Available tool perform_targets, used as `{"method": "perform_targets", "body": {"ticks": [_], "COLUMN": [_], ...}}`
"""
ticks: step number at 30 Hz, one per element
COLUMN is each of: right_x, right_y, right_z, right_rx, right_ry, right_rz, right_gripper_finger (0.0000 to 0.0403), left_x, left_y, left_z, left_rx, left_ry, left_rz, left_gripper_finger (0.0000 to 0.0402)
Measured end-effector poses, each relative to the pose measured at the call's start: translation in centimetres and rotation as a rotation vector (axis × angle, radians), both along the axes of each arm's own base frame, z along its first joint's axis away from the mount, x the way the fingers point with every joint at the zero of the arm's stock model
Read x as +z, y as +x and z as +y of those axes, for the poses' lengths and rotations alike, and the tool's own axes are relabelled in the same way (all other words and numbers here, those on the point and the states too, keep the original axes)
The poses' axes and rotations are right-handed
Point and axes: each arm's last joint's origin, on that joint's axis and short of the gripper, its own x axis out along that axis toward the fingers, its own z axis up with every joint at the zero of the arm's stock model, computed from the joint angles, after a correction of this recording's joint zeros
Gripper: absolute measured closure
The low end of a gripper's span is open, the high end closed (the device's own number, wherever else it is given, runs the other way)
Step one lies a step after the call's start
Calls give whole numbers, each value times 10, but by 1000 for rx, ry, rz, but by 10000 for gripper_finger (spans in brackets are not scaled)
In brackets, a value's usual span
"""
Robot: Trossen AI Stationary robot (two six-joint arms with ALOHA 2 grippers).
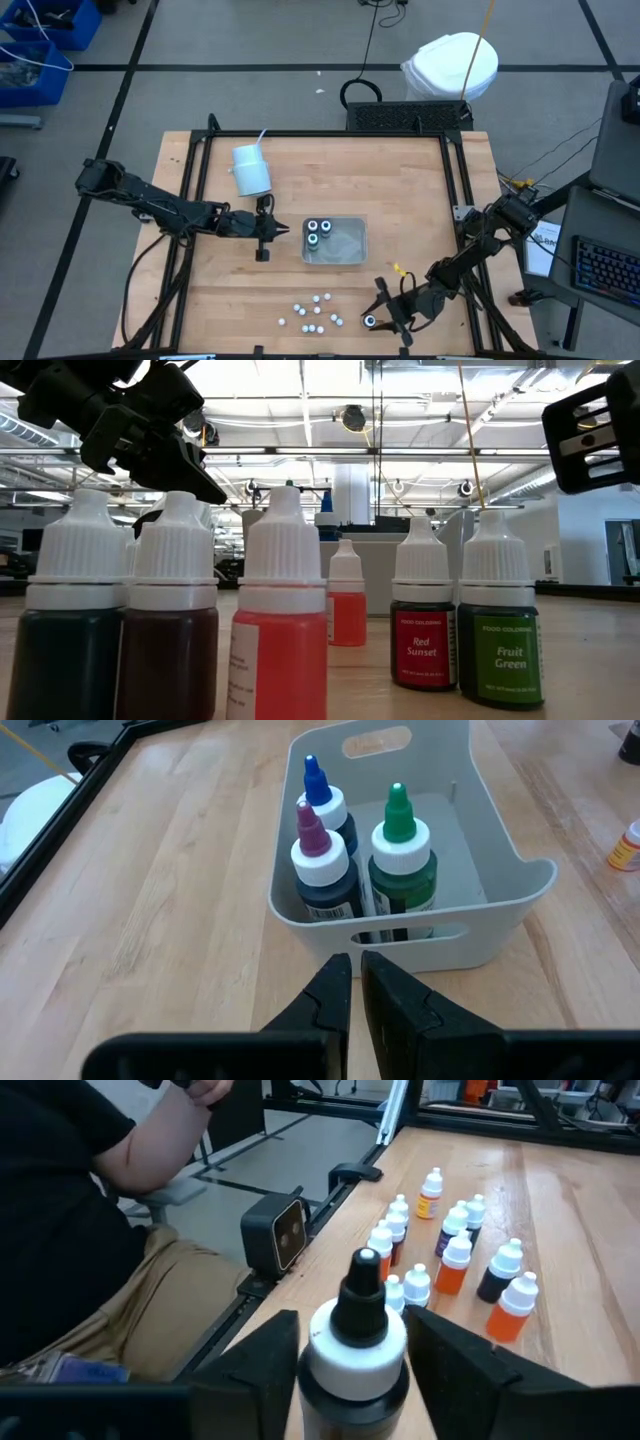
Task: Pick & Place food coloring
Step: Put the large black food coloring bottle into the bin
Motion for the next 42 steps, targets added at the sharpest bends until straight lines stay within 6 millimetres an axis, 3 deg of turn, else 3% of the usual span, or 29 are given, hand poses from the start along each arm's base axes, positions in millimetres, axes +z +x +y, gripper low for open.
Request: {"method": "perform_targets", "body": {"ticks": [4, 8, 15, 19, 23, 33, 42], "right_x": [1, 11, 62, 96, 118, 109, 80], "right_y": [2, 7, 21, 39, 59, 91, 109], "right_z": [-2, -6, -20, -32, -52, -119, -134], "right_rx": [17, 54, 25, -31, -158, -433, -432], "right_ry": [6, 59, 26, -42, -105, -162, -122], "right_rz": [-3, -23, -68, -108, -190, -110, -38], "right_gripper_finger": [291, 292, 292, 292, 292, 290, 290], "left_x": [0, 0, 0, 0, 0, 0, -1], "left_y": [0, 0, 0, 0, 0, 0, 0], "left_z": [0, 0, 0, 0, 0, 0, 0], "left_rx": [0, 0, -1, 0, 0, -4, -10], "left_ry": [0, 0, 1, 1, 1, 9, 19], "left_rz": [0, 0, 0, 0, 0, 6, 11], "left_gripper_finger": [364, 364, 364, 364, 364, 364, 364]}}
